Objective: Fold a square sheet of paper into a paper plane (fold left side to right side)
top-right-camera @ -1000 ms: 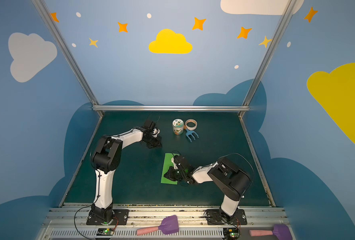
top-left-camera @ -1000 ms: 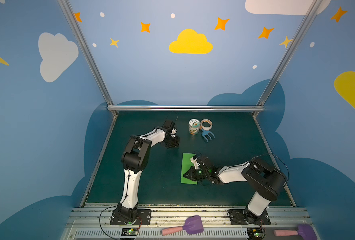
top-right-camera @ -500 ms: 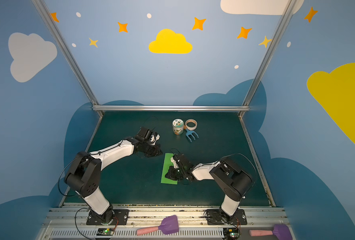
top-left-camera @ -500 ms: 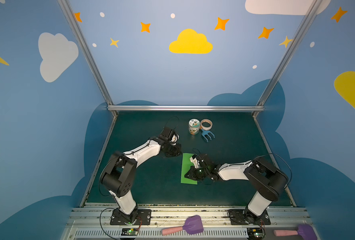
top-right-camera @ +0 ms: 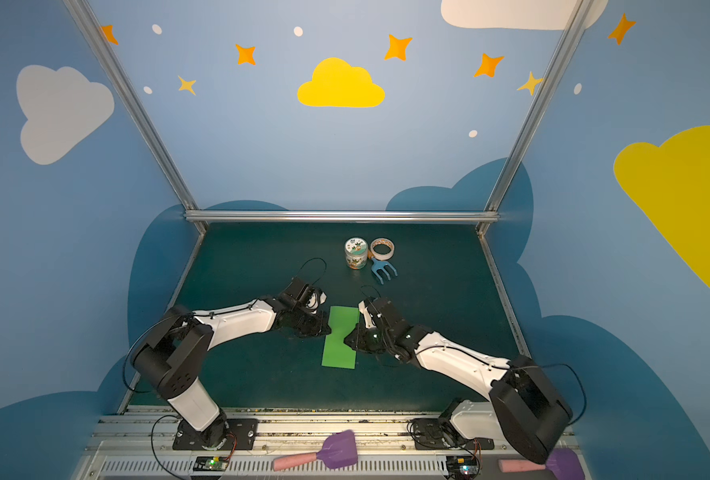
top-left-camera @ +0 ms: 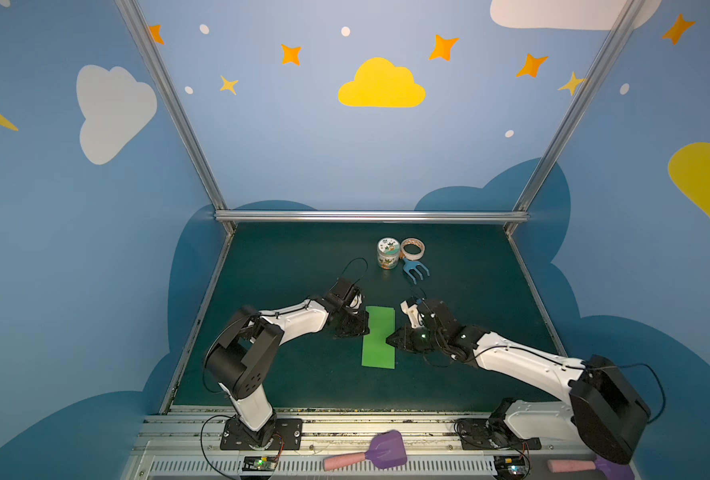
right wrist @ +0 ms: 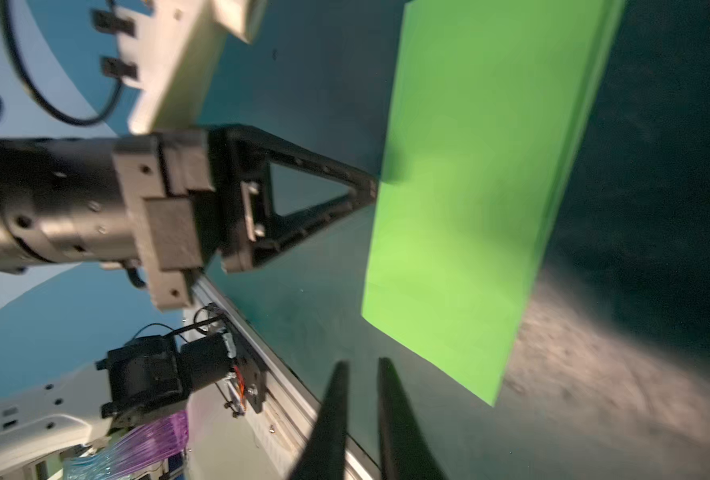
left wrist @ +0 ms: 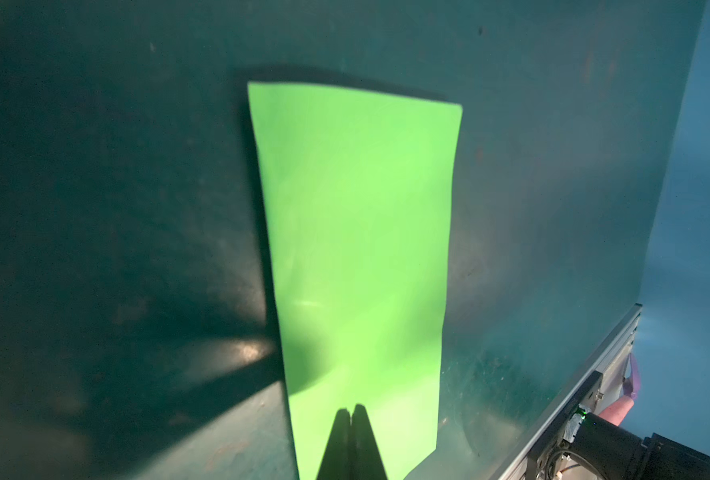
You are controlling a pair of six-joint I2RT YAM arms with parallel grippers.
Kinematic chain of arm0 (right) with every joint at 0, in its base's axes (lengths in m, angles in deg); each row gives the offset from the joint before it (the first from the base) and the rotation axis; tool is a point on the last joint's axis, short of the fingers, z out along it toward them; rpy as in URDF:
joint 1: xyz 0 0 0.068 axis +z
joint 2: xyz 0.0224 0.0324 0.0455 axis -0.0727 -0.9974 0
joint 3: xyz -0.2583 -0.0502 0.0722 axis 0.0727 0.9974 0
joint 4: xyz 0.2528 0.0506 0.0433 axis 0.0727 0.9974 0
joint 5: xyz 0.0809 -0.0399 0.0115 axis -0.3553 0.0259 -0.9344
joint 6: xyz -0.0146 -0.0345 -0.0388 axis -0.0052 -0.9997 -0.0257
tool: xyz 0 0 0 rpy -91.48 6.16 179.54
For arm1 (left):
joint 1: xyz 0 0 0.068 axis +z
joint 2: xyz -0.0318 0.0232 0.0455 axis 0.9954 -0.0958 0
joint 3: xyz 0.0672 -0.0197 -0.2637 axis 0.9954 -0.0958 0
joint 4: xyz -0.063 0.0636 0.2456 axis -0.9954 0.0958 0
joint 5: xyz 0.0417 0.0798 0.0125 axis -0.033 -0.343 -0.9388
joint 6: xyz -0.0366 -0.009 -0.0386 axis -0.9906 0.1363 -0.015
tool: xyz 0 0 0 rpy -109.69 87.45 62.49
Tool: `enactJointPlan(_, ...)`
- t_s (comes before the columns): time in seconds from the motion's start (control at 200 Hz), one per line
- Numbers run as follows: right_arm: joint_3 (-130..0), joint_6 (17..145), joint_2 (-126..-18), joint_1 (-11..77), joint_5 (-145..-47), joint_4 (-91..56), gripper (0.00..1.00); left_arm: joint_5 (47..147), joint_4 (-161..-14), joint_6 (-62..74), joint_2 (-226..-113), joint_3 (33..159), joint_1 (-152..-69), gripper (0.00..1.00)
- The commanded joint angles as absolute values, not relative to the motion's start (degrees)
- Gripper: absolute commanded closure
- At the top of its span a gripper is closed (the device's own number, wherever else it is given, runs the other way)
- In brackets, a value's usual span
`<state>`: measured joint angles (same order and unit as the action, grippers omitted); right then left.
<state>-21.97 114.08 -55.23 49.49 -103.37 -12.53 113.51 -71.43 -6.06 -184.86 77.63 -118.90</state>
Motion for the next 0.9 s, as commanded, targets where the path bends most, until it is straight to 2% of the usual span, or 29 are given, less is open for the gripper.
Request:
enactJointPlan(0.0,-18.2,117.2,-51.7,49.1,-99.6,-8.4,0.61,112.1,-71.9,-5.4,-184.5,80.0,-118.8,0.96)
enactJointPlan(0.09,-16.1,118.4,-50.3,48.9,-99.3,-8.7,0.57,112.0,-70.9,-4.8,-186.7,83.0,-118.6,0.96)
enactJointPlan(0.305,-13.3,119.4,-51.8,49.1,-101.4,-12.2,0.55,111.2,-69.0,-3.3,-192.8,88.4,-117.5,0.96)
enactJointPlan(0.581,-12.5,120.9,-56.3,49.8,-103.6,-18.3,0.58,111.0,-70.4,-3.5,-195.7,86.2,-116.5,0.96)
enactJointPlan(0.891,-14.7,121.7,-62.1,51.1,-104.8,-22.3,0.54,110.8,-72.7,-4.4,-196.8,83.3,-116.4,0.96)
